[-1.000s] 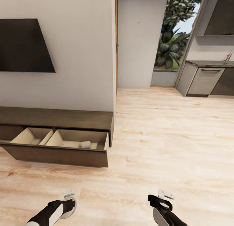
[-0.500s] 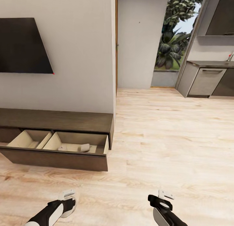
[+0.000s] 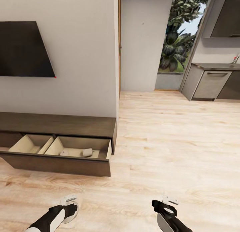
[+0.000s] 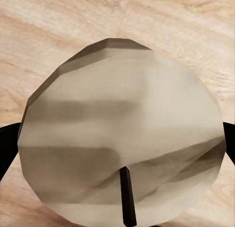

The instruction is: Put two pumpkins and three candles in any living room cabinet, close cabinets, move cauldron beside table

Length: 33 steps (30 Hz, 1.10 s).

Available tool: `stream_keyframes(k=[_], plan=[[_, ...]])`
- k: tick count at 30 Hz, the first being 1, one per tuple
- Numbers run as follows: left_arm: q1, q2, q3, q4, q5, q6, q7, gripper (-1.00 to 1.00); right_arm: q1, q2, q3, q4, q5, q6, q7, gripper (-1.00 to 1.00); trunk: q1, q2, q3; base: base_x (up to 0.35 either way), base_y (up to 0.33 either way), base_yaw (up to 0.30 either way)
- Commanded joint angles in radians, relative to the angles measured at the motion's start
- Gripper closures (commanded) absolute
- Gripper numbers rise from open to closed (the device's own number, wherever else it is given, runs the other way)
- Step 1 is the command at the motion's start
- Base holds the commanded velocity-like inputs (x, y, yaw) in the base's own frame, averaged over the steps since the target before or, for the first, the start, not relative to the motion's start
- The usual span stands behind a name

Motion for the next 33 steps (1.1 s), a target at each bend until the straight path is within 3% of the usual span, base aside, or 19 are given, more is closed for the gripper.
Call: stream_keyframes(k=[1, 24, 28, 30, 33], plan=[[0.000, 0.001, -0.008, -0.003, 0.011, 0.005, 0.007, 1.00, -0.001, -0.002, 0.009, -0.002, -0.004, 0.006, -0.009, -1.00, -0.004, 0.007, 0.002, 0.000, 0.000, 0.000], [-0.001, -0.002, -0.008, -0.015, 0.013, 0.031, -0.001, 1.00, 0.000, -0.002, 0.007, -0.004, -0.005, 0.007, -0.011, -1.00, -0.092, 0.168, 0.074, 0.000, 0.000, 0.000], [-0.016, 0.005, -0.006, -0.123, 0.010, 0.225, 0.000, 1.00, -0.001, -0.003, 0.006, -0.004, -0.009, 0.007, -0.011, -1.00, -0.107, 0.196, 0.087, 0.000, 0.000, 0.000], [-0.021, 0.017, 0.002, -0.243, 0.008, 0.382, 0.002, 1.00, 0.000, -0.003, 0.006, -0.004, -0.007, 0.007, -0.011, -1.00, -0.115, 0.210, 0.093, 0.000, 0.000, 0.000], [-0.023, 0.034, 0.021, -0.370, 0.006, 0.516, 0.003, 1.00, -0.001, -0.003, 0.006, -0.004, -0.005, 0.007, -0.013, -1.00, -0.127, 0.231, 0.103, 0.000, 0.000, 0.000]])
